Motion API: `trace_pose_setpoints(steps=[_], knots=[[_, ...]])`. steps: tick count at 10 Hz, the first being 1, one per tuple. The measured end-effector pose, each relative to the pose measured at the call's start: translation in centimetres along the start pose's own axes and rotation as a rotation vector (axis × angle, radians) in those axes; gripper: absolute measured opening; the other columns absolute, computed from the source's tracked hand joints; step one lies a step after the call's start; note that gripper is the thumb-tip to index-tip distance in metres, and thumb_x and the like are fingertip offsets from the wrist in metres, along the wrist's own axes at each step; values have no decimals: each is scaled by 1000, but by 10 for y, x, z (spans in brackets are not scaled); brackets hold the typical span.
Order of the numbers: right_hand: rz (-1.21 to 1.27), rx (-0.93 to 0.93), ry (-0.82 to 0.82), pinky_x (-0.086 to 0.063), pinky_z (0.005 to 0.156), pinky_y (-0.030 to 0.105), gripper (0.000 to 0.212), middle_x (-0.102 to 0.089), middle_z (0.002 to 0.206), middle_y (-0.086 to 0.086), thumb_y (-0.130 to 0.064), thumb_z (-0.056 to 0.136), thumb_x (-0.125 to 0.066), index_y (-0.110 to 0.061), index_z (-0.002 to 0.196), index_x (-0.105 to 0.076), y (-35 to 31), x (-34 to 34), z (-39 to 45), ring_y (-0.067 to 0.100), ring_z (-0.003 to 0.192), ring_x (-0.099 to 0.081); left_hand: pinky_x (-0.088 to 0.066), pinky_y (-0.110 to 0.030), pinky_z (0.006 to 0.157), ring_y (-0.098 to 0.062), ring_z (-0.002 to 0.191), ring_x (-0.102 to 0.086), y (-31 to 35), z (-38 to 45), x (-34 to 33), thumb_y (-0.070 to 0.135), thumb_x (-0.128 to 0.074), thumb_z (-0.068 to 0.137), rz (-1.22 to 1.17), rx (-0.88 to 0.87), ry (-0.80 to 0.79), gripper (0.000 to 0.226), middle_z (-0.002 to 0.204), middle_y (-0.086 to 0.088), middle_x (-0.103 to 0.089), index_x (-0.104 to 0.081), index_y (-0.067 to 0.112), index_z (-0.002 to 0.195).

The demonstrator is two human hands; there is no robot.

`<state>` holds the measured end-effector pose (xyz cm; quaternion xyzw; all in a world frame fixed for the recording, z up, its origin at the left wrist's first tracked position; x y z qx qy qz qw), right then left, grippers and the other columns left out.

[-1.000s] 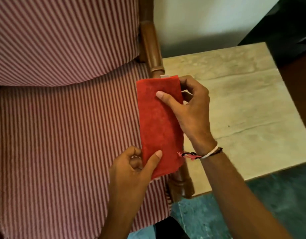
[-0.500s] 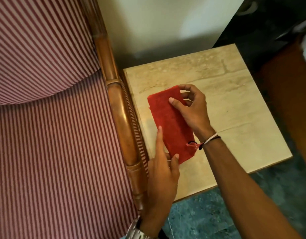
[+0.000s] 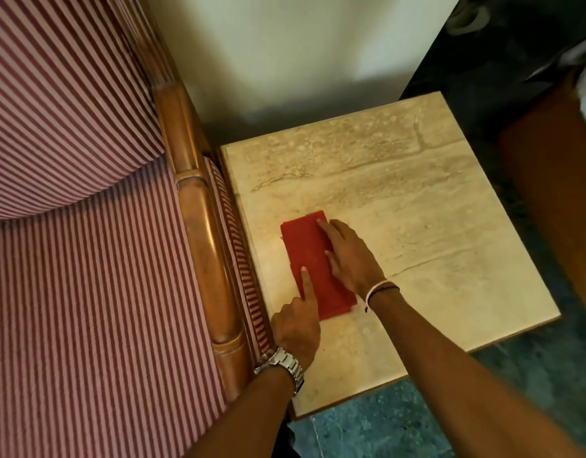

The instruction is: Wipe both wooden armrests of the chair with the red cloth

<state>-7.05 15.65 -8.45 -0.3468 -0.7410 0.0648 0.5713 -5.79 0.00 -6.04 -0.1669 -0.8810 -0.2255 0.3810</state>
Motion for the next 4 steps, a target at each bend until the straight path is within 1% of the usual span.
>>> trace_pose_setpoints(steps=[1, 2, 3, 4], knots=[[-131, 33, 57, -42, 119, 50, 56, -40, 161, 27, -22, 107, -51, -11, 160, -35, 12, -14, -24, 42, 145, -46, -58, -39, 80, -22, 88, -71, -7, 9, -10, 42, -43, 104, 112, 23, -29, 88, 106, -10, -73, 25, 22, 155], [-218, 16, 13, -35, 125, 50, 59, -28, 169, 24, -31, 111, -42, -19, 164, -20, 17, -29, -41, 39, 155, -34, -55, -39, 77, -23, 91, -69, -13, 17, -20, 49, -44, 102, 180, 46, -64, 94, 109, -13, -71, 29, 22, 154], [-274, -21, -2, -29, 128, 47, 60, -18, 173, 17, -35, 112, -35, -25, 166, -10, 17, -33, -44, 34, 160, -23, -51, -43, 92, -28, 114, -54, -13, 21, -17, 51, -44, 101, 232, 5, -42, 90, 133, -17, -53, 17, 18, 159], [-320, -58, -60, -26, 129, 46, 62, -11, 175, 17, -38, 112, -29, -26, 166, -1, 10, -27, -40, 33, 162, -17, -38, -47, 107, -32, 129, -41, -13, 20, 4, 55, -43, 99, 319, -67, 72, 85, 147, -17, -38, -2, 12, 160]])
Point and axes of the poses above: each hand's wrist, its own z-axis towards the middle knuckle, its own x-axis out of the back of the hand, y = z × x, the point moved 5 cm from there along z, towards the middle knuckle
